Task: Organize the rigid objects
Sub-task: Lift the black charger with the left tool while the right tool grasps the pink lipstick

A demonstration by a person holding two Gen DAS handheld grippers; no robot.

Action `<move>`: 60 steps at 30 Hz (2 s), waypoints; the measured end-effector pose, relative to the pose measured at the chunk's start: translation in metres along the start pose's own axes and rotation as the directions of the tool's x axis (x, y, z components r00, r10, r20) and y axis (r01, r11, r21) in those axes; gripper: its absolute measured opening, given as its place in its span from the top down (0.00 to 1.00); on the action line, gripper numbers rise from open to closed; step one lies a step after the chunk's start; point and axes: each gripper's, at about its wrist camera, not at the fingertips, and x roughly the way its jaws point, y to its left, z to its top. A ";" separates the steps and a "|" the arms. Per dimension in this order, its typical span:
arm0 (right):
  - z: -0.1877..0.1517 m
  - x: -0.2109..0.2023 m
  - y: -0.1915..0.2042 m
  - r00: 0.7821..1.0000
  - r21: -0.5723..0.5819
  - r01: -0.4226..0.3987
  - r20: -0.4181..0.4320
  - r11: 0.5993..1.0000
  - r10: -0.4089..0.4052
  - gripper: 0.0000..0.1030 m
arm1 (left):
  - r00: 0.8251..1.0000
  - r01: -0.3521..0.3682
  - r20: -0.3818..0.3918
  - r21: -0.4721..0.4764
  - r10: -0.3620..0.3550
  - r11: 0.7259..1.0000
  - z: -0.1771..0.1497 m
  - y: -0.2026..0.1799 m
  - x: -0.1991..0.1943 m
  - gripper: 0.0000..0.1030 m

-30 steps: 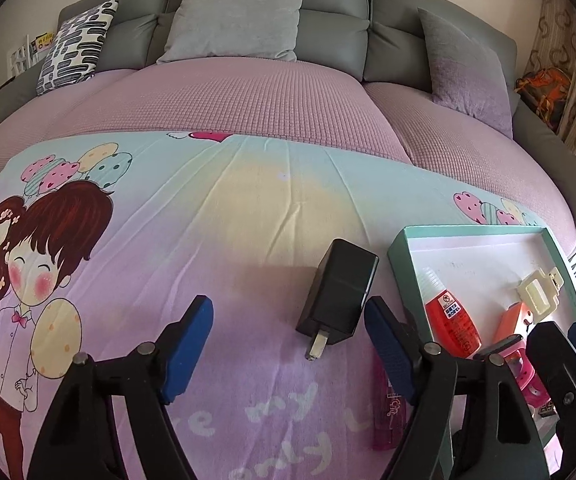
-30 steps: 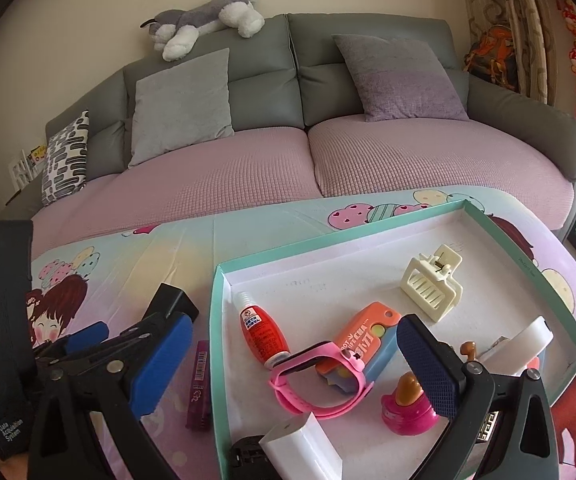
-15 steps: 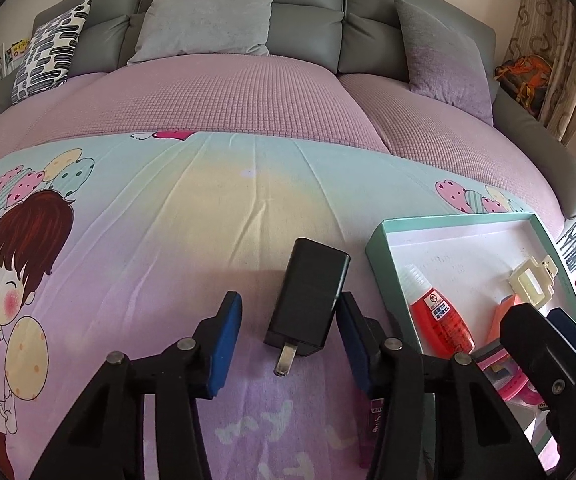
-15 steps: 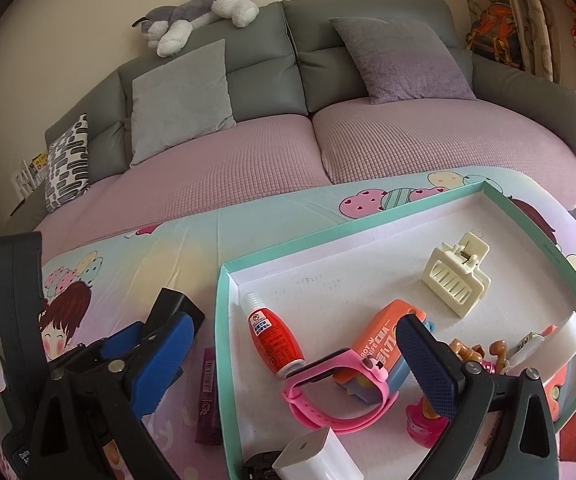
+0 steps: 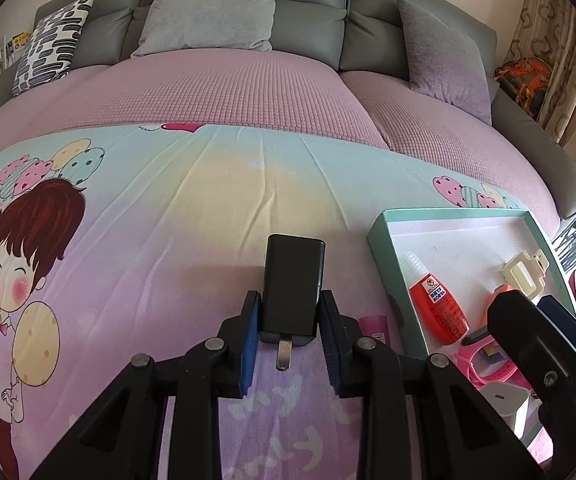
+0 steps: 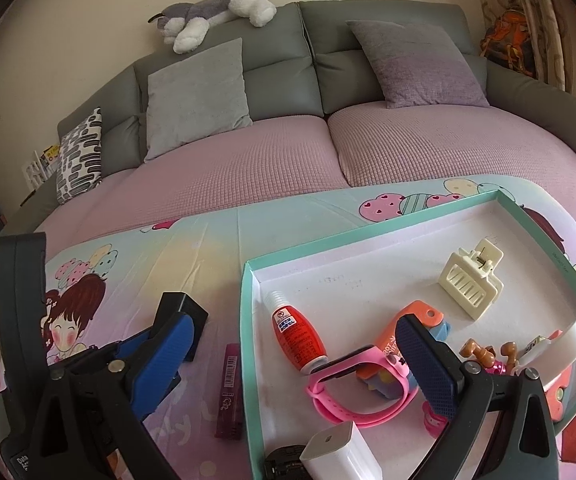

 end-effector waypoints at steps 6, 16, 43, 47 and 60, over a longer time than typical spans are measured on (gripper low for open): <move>-0.003 -0.001 0.012 1.000 -0.059 0.014 -0.015 0.998 -0.015 0.11 | 0.999 -0.038 -0.025 -0.084 0.036 0.996 -0.015 0.027 -0.018 0.71; -0.015 0.000 0.044 0.989 -0.123 -0.125 -0.099 0.985 0.113 0.33 | 0.987 -0.150 -0.074 -0.156 0.140 0.976 -0.034 0.075 -0.040 0.71; -0.047 0.040 0.078 0.966 -0.268 0.007 -0.246 0.963 -0.076 0.59 | 0.991 -0.125 -0.074 -0.257 0.110 0.958 -0.038 0.111 -0.046 0.72; -0.049 0.041 0.080 0.966 -0.269 0.002 -0.247 0.963 -0.071 0.59 | 0.992 -0.122 -0.074 -0.261 0.106 0.958 -0.038 0.112 -0.046 0.72; -0.050 0.047 0.078 0.967 -0.234 -0.010 -0.250 0.972 -0.050 0.64 | 0.989 -0.135 -0.096 -0.252 0.114 0.958 -0.038 0.111 -0.040 0.72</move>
